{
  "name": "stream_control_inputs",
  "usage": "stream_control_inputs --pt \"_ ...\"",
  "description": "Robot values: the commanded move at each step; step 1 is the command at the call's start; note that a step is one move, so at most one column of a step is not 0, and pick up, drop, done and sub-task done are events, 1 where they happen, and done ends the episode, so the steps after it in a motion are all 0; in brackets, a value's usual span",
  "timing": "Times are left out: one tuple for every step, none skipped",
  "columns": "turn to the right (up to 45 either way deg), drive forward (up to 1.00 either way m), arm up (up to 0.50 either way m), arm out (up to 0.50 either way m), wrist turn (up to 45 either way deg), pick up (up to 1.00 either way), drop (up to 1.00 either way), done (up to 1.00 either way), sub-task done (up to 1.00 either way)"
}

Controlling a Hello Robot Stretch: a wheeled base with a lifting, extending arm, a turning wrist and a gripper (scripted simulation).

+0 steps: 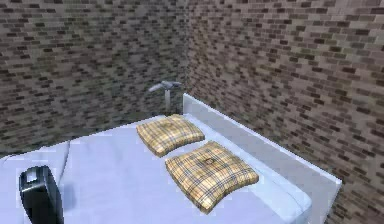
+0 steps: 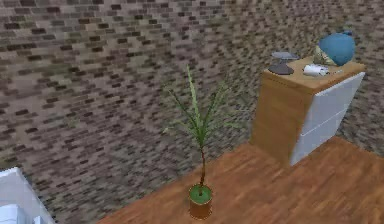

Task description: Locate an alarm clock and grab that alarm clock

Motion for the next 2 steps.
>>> stream_control_inputs --pt "-45.0 0.0 0.0 0.0 0.0 0.0 0.0 0.0 0.0" --pt "-45.0 0.0 0.0 0.0 0.0 0.0 0.0 0.0 0.0"
